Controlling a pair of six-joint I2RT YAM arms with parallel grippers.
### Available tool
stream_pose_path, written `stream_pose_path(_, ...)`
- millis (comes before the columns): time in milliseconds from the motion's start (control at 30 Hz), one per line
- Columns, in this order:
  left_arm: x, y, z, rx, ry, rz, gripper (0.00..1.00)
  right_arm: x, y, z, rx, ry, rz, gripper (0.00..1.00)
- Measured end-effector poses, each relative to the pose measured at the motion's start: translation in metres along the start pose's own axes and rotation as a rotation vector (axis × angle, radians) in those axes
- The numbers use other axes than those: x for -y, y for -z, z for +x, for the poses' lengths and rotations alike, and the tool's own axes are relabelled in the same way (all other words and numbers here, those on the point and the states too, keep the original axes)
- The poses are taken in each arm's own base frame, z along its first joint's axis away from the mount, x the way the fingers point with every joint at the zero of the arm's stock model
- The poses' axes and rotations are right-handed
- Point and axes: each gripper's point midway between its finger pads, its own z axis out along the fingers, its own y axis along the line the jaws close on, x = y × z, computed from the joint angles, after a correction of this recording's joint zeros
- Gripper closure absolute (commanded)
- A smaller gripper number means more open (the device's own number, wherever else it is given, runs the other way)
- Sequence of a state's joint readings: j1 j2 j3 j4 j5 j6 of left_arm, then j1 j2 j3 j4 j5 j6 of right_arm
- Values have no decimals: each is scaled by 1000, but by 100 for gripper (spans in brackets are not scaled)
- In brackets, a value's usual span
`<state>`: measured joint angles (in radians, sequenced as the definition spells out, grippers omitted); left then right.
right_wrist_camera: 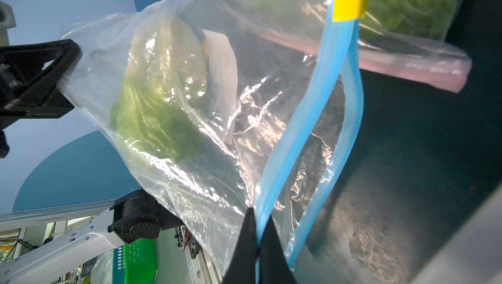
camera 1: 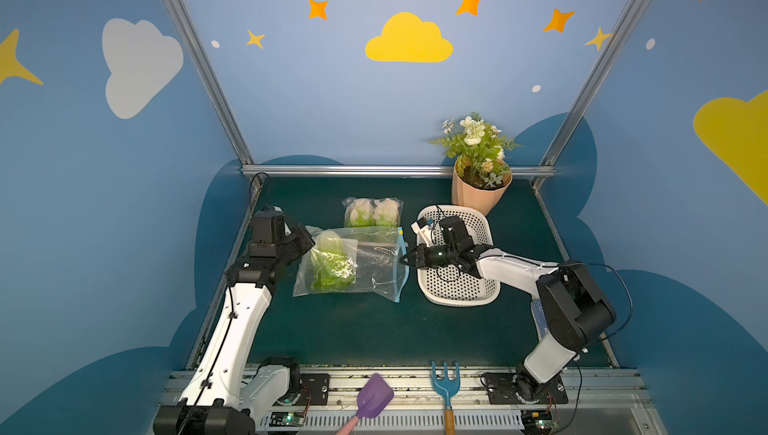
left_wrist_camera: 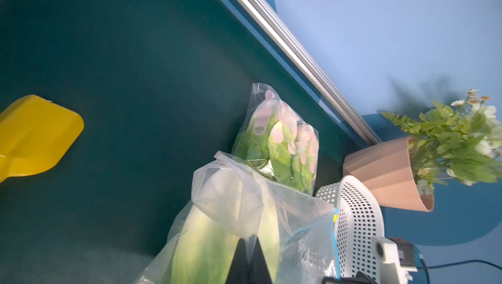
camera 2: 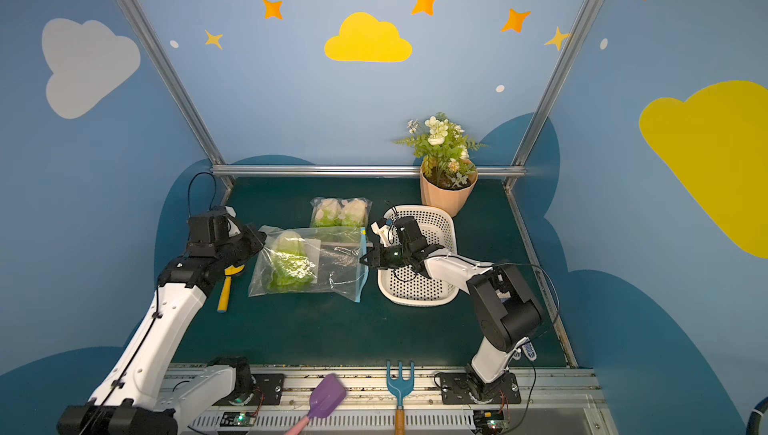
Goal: Open the zip-top bag and take out the chinese cabbages
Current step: Adjust the zipper food storage bag at the center of the board.
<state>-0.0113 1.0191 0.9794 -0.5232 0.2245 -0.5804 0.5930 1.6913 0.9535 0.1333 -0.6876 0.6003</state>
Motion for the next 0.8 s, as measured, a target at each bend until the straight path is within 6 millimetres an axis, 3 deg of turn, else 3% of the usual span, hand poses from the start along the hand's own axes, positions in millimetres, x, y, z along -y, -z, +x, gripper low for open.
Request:
stream_pose_path(233,20,11,17,-95,50,112,95,-1,0,1,1,-11,-9,100)
stream_pose_path(533,13,6,37,-174,98,108,95,-6,-1,5,-8,-1,-12,100)
stream_pose_path(700,22,10,35,-181,115,143,95,-7,-1,5,-9,4,-8,100)
stream_pose_path(800,16,11,31,-153,86,113,95,-9,-1,5,-5,3,-21,100)
